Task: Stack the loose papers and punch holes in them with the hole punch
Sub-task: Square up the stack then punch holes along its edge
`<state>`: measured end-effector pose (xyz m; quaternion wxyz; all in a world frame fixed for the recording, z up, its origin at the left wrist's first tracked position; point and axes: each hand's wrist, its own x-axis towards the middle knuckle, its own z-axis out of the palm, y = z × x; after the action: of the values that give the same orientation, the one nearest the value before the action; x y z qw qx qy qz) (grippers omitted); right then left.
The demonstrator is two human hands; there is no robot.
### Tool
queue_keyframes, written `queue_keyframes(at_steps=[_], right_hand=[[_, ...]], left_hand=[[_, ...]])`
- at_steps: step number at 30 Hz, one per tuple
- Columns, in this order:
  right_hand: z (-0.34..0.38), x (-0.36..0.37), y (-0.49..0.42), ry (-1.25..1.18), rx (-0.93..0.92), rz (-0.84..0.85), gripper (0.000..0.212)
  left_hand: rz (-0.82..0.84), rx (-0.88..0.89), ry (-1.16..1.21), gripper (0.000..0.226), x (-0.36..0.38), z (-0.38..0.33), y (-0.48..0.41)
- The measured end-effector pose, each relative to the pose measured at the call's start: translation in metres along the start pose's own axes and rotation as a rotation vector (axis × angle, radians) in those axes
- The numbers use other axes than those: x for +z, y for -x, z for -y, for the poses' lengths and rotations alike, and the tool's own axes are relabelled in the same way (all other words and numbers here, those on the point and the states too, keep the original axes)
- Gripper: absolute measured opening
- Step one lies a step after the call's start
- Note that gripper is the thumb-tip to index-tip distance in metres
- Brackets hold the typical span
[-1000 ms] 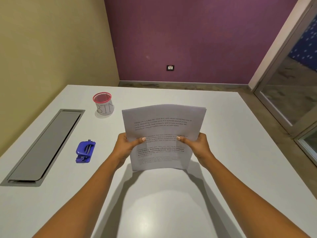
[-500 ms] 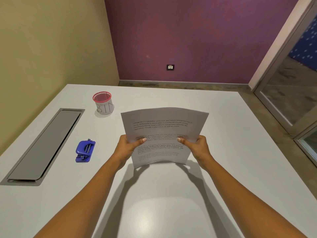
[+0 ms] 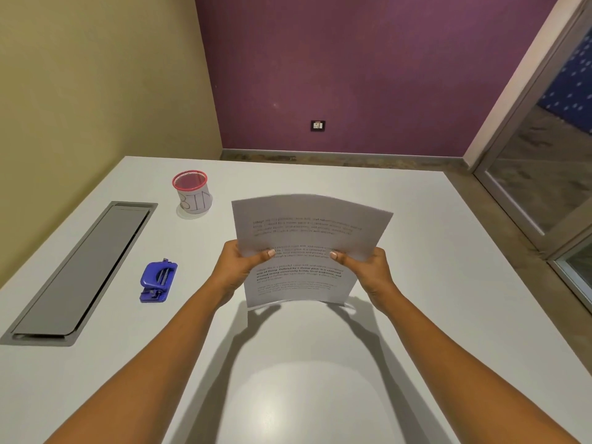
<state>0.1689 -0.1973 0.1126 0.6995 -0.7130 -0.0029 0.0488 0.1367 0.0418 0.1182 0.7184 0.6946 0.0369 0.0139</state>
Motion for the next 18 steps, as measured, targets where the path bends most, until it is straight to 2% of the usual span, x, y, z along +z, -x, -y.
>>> queue_keyframes(at_steps=[18], right_hand=[[0.0026,0.0011,-0.0012,-0.034,0.018,-0.03,0.017]], left_hand=[[-0.037,-0.012,0.018,0.018,0.005,0.0016,0.0009]])
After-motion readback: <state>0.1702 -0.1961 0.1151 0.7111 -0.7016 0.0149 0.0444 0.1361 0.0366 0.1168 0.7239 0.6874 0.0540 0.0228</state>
